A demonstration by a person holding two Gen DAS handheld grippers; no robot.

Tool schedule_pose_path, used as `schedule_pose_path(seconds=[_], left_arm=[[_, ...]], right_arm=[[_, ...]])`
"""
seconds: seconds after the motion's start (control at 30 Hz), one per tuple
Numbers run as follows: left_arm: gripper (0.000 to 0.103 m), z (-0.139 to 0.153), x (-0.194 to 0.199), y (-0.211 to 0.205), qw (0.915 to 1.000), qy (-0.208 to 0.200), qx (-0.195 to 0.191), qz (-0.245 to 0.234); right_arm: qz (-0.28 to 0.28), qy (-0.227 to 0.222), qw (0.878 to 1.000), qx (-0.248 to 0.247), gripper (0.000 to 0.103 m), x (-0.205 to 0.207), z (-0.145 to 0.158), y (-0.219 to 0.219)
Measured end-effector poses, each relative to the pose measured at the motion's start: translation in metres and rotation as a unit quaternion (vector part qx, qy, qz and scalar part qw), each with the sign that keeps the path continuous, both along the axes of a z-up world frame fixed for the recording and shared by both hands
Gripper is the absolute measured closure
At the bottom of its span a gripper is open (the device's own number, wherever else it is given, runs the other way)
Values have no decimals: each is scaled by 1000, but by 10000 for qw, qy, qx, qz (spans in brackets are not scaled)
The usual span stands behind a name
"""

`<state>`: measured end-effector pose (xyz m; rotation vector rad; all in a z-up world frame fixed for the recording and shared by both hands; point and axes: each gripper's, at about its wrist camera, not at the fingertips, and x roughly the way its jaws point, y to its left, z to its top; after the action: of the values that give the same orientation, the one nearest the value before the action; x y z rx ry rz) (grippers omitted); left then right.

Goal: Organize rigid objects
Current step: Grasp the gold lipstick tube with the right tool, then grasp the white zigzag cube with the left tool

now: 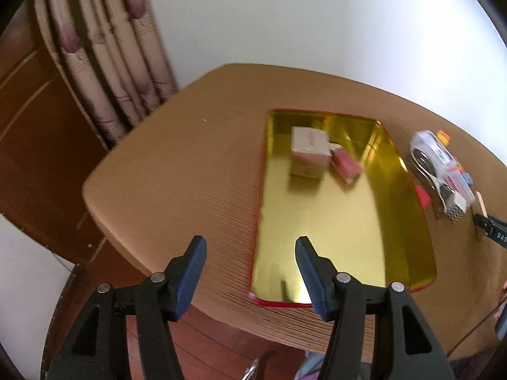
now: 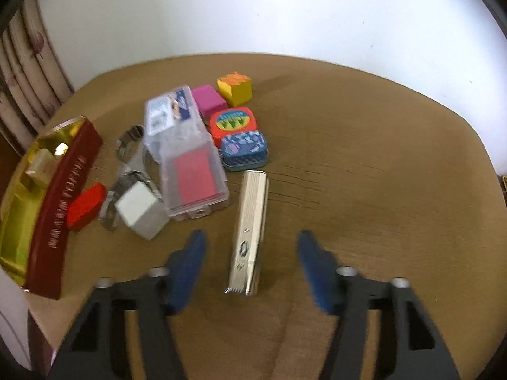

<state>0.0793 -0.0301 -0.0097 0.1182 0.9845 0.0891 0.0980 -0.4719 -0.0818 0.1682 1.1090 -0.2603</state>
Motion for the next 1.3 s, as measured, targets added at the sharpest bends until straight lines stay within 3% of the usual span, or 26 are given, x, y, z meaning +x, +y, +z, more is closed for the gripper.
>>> schedule_pose_path(seconds=[0.1,0.17,0.23,0.3,0.4,0.47,0.6,0.73,0.9,1.03,1.3], left_arm=[[43,11,-3,0,9999,-84,-110,-52],[43,19,-6,-6,9996,-126,-134,-205],[43,29,-6,-22,9978,-103,-278,-593],[43,39,-7,-44,9906,-1,-673,-1189],[43,44,-1,-87,9672,348,-1272,-2171],[43,41,5,-125,9448,609,-1555,-2818],[43,22,19,-190,9276,823,-1333,-3391],[43,-6,36,-236,9180,1106,-1047,-3662],[43,-31,47,-266,9153,1201,-542,-3807],[43,-42,56,-276,9089,1379,-508,-3902],[43,-68,69,-284,9071,1743,-361,-3815]], right_arm=[[141,-12,9999,-84,85,4,-1,0],[180,-78,9998,95,85,1,0,-4],[194,-164,9996,82,85,-8,4,-7],[170,-224,9996,29,85,-22,7,-14],[-3,-251,9994,-250,85,-49,10,-34],[-108,-218,9985,-490,85,-67,9,-48],[-272,-329,9978,-508,85,-91,10,-69],[-321,-521,9975,-343,85,-101,11,-77],[-332,-678,9970,-152,85,-110,14,-84],[-344,-751,9966,34,84,-120,18,-93],[-338,-811,9959,205,82,-117,18,-96]])
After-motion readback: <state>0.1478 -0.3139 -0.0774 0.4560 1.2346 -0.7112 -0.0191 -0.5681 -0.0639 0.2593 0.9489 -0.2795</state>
